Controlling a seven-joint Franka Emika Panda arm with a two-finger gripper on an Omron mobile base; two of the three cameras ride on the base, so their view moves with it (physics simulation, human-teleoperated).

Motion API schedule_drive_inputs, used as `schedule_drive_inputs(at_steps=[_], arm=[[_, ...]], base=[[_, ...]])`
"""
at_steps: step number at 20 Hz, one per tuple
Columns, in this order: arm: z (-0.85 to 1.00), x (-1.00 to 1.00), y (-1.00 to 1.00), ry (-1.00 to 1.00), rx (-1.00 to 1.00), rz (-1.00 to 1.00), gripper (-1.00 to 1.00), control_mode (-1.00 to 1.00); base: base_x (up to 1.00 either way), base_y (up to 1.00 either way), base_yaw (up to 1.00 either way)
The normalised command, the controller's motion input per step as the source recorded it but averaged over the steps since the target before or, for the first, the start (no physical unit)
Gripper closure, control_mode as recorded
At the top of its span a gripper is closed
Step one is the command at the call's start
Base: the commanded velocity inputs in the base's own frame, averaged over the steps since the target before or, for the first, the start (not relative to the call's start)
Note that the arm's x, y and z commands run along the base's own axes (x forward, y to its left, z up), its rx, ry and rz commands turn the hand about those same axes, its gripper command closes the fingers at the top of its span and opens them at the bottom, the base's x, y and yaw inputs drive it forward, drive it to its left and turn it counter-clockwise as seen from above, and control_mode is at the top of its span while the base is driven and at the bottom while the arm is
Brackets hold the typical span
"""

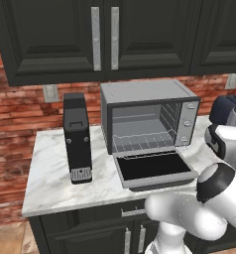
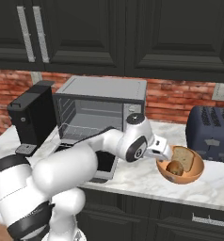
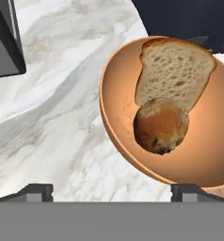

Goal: Pick up the heated bread from the toaster oven and place it in the bowl. Then move the bread bowl to the dining counter.

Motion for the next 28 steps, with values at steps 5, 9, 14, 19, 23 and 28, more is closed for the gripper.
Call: schedule_drive_inputs(at_steps=[5, 9, 14, 19, 23, 28], arm=[[-0.19, -0.02, 0.0, 0.01, -0.03, 0.09, -1.0, -1.0], [-0.01, 0.0, -0.02, 0.0, -0.1, 0.07, -1.0, -1.0], [0.0, 0.02, -0.03, 0.0, -0.08, 0.09, -1.0, -1.0], [-0.02, 0.13, -0.07, 0.01, -0.03, 0.09, -1.0, -1.0], [-0.09, 0.3, -0.13, 0.04, 0.0, 0.08, -1.0, -1.0], [-0.09, 0.28, -0.06, 0.06, 0.0, 0.07, -1.0, -1.0]], base=[[0.0, 0.0, 0.0], [0.0, 0.0, 0.0], [0.0, 0.0, 0.0], [0.0, 0.0, 0.0], [0.0, 0.0, 0.0], [0.0, 0.0, 0.0]])
